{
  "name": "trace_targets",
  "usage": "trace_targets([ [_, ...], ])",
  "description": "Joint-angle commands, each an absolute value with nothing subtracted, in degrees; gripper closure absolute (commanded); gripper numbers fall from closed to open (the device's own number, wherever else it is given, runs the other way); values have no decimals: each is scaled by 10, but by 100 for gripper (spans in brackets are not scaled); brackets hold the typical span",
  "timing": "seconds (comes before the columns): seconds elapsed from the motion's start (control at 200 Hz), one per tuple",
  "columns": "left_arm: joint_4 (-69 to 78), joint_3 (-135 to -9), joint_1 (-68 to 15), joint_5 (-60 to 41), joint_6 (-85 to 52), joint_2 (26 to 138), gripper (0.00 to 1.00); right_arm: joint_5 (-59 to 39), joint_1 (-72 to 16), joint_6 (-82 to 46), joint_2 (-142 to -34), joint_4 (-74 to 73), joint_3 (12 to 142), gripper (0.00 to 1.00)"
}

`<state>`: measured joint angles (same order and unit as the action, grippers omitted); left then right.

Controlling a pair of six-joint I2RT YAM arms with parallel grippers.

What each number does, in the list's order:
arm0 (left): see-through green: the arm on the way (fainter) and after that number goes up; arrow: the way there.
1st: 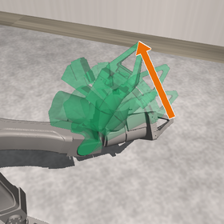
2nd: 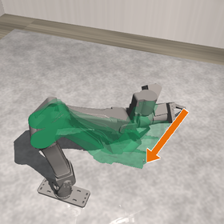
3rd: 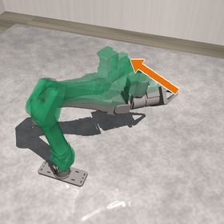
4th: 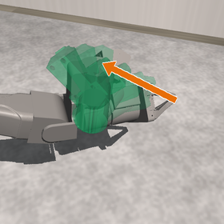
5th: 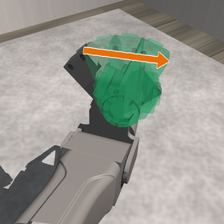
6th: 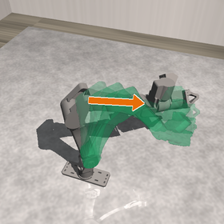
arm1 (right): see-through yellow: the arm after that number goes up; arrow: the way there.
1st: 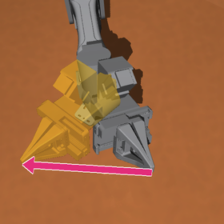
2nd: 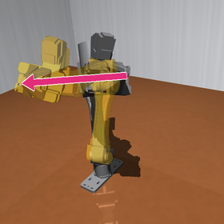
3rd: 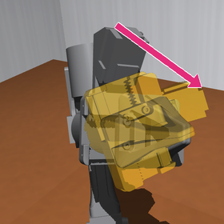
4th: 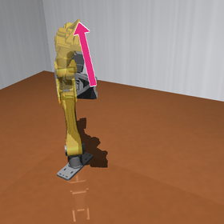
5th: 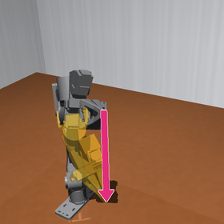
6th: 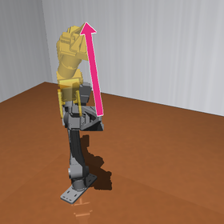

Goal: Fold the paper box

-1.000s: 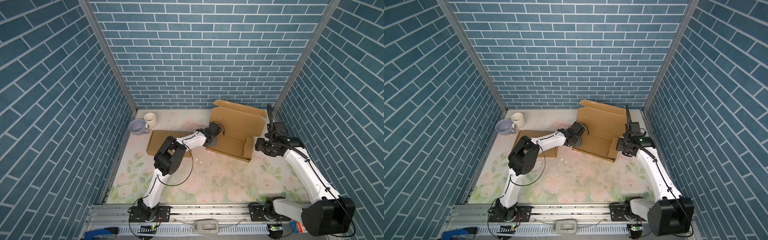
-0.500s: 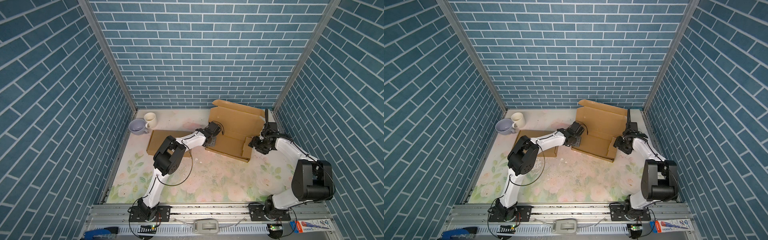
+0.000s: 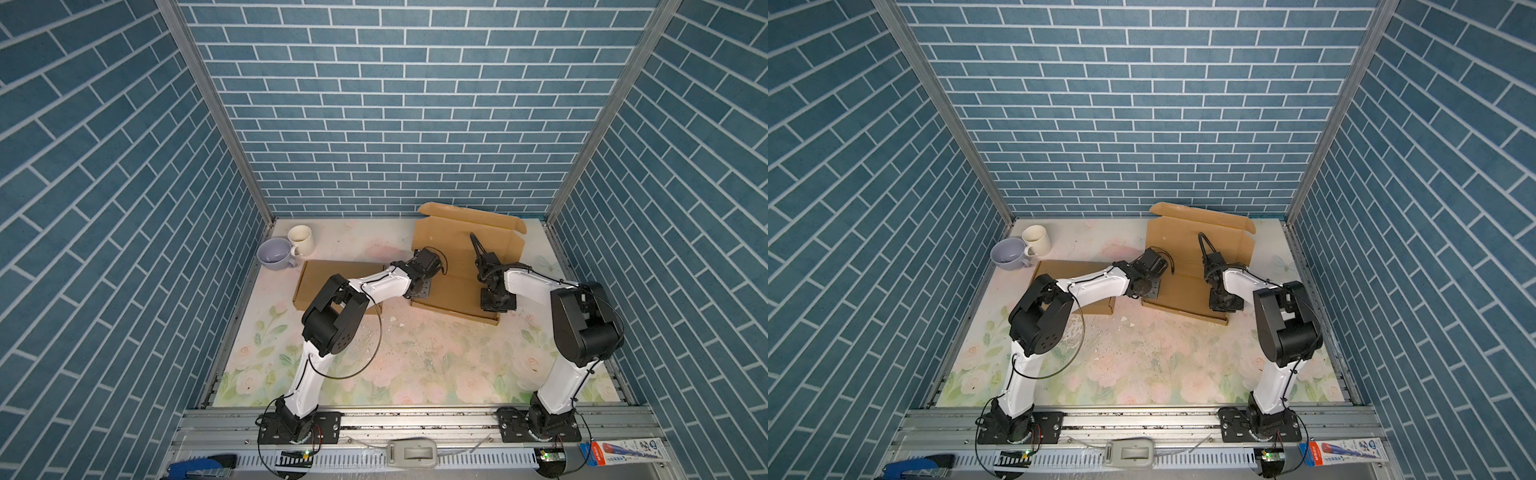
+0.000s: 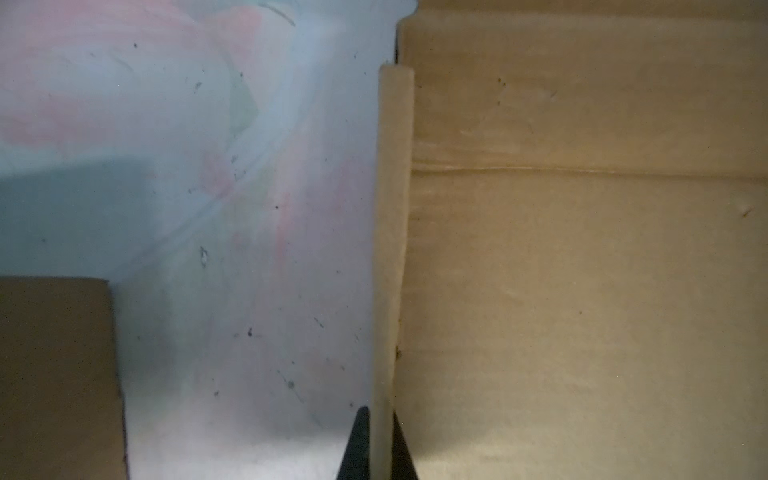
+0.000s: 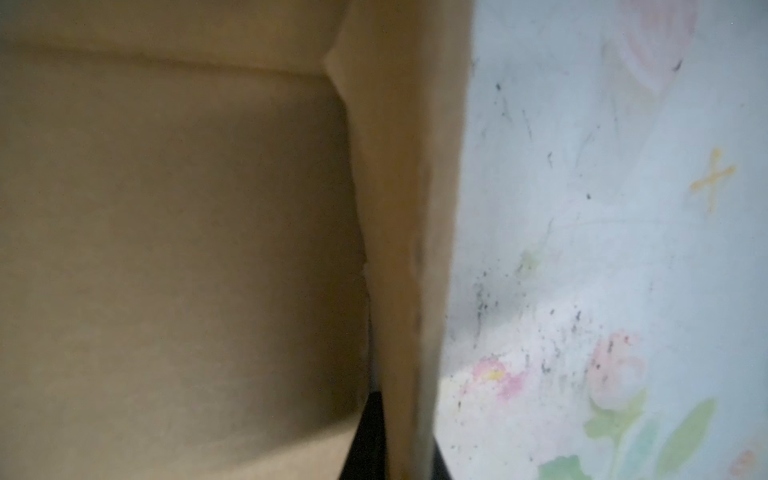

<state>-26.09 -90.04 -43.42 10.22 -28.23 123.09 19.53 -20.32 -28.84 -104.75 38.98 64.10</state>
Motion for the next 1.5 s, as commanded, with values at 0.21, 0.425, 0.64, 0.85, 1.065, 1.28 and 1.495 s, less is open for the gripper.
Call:
trace_targets([
  [0.21,-346,-926,-491,187,-293,1278,100,323,-254,-332,-1137,496,697,100],
  [0.425,-377,-964,-511,207,-283,1313,100,309,-265,-334,-1165,511,722,100],
  [0.64,-386,-957,-502,184,-273,1296,99,255,-253,-302,-1125,494,720,96],
  [0.85,-376,-918,-469,141,-267,1241,78,210,-235,-257,-1043,471,714,64],
  [1.065,-390,-937,-461,106,-245,1216,60,160,-216,-243,-1009,476,720,48],
  [1.28,-407,-949,-453,91,-231,1186,44,102,-179,-233,-971,485,727,39],
  [1.495,-365,-940,-438,58,-176,1128,31,39,-138,-191,-903,475,740,34],
])
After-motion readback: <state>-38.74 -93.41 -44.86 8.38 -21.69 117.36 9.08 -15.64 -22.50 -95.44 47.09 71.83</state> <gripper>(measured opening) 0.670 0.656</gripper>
